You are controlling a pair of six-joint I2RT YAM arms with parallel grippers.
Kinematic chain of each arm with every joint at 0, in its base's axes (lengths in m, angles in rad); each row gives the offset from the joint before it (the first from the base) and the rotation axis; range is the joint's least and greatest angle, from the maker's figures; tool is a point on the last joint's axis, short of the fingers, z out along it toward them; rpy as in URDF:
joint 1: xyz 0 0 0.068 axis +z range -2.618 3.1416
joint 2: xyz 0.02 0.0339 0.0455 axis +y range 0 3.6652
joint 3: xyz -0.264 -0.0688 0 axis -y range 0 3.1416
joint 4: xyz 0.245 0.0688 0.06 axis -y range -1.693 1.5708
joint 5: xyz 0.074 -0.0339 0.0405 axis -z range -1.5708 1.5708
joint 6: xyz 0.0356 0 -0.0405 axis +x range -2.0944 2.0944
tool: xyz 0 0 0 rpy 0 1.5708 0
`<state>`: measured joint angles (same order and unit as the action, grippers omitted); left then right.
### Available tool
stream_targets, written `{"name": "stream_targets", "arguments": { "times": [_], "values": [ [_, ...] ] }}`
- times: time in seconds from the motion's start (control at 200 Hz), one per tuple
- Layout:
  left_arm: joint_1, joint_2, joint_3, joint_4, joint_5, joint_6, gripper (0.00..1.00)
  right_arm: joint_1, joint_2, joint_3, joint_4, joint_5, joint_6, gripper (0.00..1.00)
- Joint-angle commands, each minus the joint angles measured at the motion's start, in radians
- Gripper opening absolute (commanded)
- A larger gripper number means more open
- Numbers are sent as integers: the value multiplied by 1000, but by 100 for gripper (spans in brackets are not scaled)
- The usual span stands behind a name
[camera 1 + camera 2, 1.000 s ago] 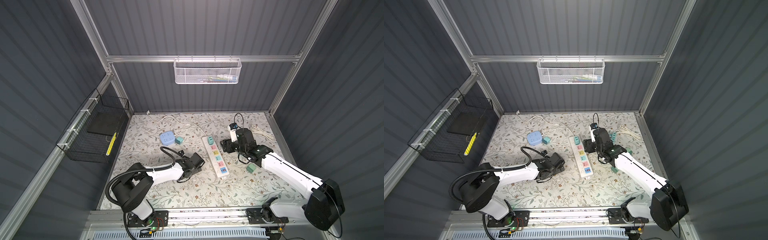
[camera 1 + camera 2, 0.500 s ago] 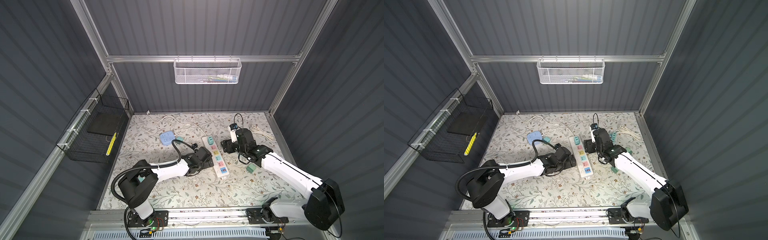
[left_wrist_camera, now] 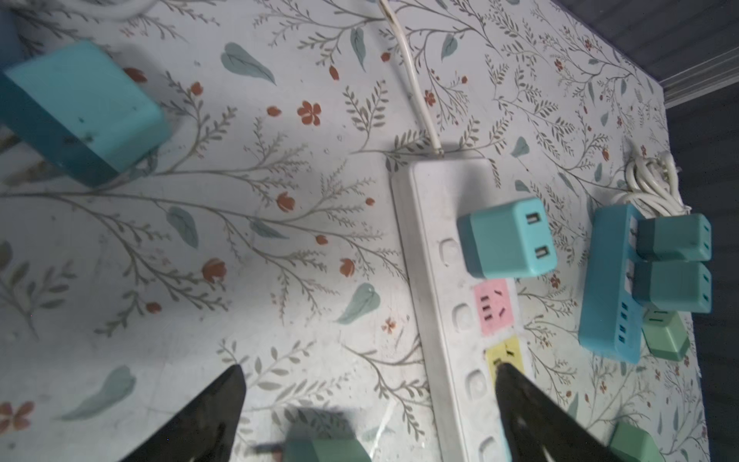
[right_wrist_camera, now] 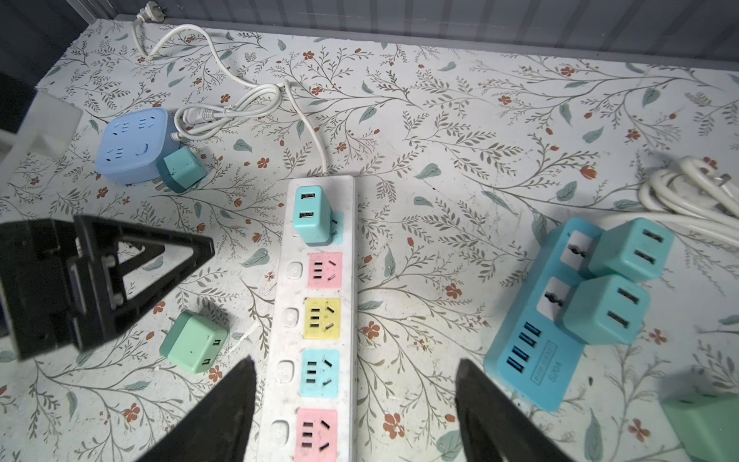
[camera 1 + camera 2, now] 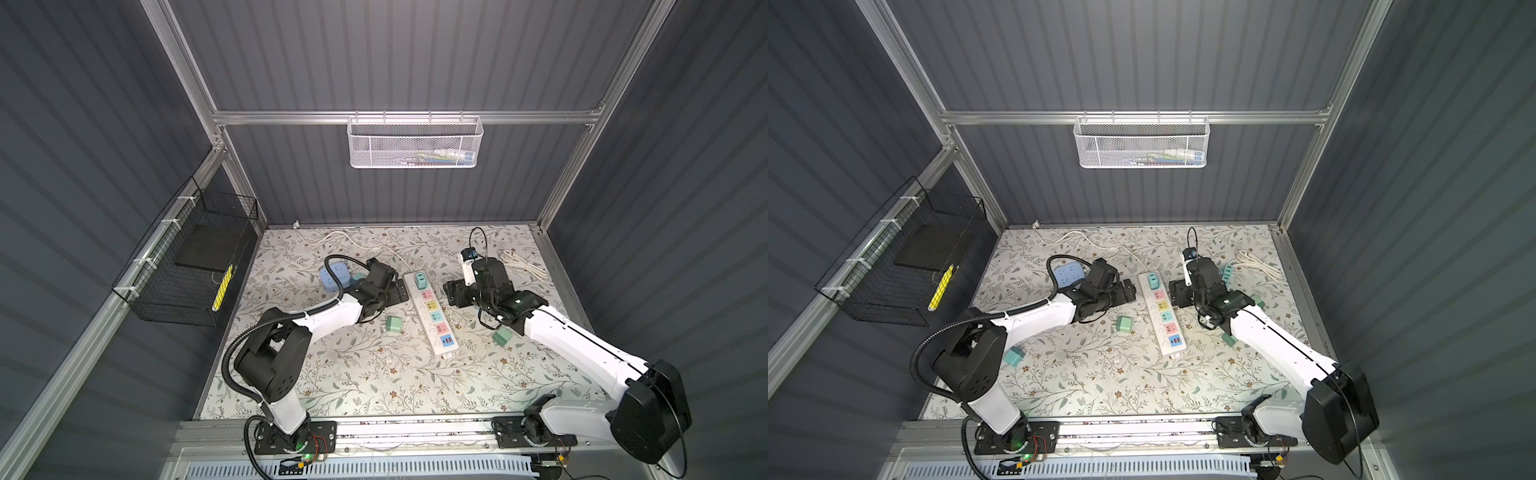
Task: Insert the plug
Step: 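Lift the green adapter with the left gripper and carry it toward the white strip, then hold the green adapter with the left gripper beside the white strip's sockets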
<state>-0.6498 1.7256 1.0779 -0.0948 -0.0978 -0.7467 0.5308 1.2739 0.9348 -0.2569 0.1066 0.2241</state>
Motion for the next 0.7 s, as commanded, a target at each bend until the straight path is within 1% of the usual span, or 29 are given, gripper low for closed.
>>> {"name": "stream_targets", "arguments": {
  "times": [0.0,0.11,0.215,0.33,0.445,0.49,0.57,0.695],
  "values": [
    [-9,61,13,-12,92,82,100,5,-15,6,-14,21,18,82],
    [-5,75,-57,107,184,52,100,8,-28,-10,-25,-5,48,82],
    [-19,85,-57,99,225,96,98,11,-50,-48,-20,-3,64,82],
    [-30,44,-114,94,202,107,98,10,-74,-74,-31,19,81,83],
    [-41,10,-173,93,240,102,97,10,-99,-98,-32,20,96,84],
    [-57,-4,-196,93,246,105,97,12,-108,-103,-28,20,102,84],
    [-93,-35,-255,94,239,72,96,13,-113,-102,-34,31,134,84],
    [-144,-116,-333,92,208,38,97,23,-130,-114,-23,29,161,85]
  ]
}}
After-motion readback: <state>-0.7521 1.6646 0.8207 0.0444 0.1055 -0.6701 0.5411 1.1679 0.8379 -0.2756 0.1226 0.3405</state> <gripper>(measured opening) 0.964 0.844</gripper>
